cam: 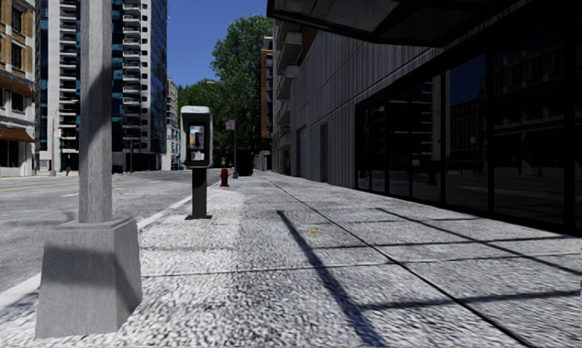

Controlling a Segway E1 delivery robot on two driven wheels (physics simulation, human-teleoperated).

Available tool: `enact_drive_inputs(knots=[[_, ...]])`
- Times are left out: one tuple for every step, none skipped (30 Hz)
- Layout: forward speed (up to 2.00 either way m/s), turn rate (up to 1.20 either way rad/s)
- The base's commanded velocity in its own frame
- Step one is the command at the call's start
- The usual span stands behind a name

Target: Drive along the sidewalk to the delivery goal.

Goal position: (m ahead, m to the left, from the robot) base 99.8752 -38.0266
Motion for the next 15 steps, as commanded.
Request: enact_drive_inputs(knots=[[2.00, 0.00], [2.00, 0.00], [2.00, 0.00], [2.00, 0.00], [2.00, 0.00], [2.00, 0.00], [2.00, 0.00], [2.00, 0.00], [2.00, 0.00], [2.00, 0.00], [2.00, 0.00], [2.00, 0.00], [2.00, 0.00], [2.00, 0.00], [2.00, 0.00]])
